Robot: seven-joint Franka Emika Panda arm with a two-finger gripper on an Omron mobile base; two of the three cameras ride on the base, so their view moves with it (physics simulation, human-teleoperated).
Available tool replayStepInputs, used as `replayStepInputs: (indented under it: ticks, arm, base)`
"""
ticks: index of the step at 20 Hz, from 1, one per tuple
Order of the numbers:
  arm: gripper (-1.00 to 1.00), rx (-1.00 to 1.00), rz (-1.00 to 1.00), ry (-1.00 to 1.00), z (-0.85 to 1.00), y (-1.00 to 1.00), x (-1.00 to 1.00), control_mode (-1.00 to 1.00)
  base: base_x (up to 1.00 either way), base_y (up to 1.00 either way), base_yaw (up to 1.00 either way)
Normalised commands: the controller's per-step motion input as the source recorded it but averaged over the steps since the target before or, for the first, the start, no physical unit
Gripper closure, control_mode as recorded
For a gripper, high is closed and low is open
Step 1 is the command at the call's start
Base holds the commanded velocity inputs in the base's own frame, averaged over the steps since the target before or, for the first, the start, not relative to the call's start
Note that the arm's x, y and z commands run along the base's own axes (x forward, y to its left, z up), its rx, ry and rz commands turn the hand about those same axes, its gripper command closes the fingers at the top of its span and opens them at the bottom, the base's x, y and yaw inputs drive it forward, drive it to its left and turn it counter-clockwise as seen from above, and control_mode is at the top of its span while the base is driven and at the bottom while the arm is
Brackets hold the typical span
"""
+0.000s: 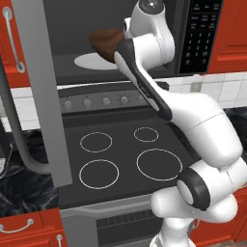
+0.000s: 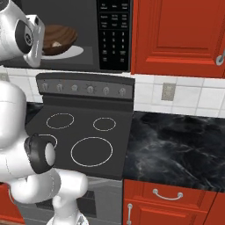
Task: Pick the mushroom from the sink and place it in the bowl. Then pick the bowl and place it in the microwave. Then close the microwave door and press the start button.
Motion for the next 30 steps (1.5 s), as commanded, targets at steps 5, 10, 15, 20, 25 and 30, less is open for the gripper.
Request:
replayStepInputs:
  ticks: [5,10,15,20,25,30]
  arm:
    - [1.00,-0.01,0.00,0.03,-0.02,0.00,0.68,-1.00]
    - [1.00,-0.07,0.00,0.01,-0.16,0.04,0.50,-1.00]
    - [1.00,-0.12,0.00,0.02,-0.32,0.12,0.49,-1.00]
    - [1.00,-0.10,0.00,0.01,-0.15,0.08,0.43,-1.00]
    - [1.00,-0.04,0.00,0.01,0.00,0.05,0.50,-1.00]
    - [1.00,-0.01,0.00,0.02,0.00,0.00,0.18,-1.00]
  base:
    - [0.00,0.00,0.00]
    - [0.00,0.00,0.00]
    - [0.00,0.00,0.00]
    - [0.00,0.00,0.00]
    - [0.00,0.00,0.00]
    - [0.00,0.00,0.00]
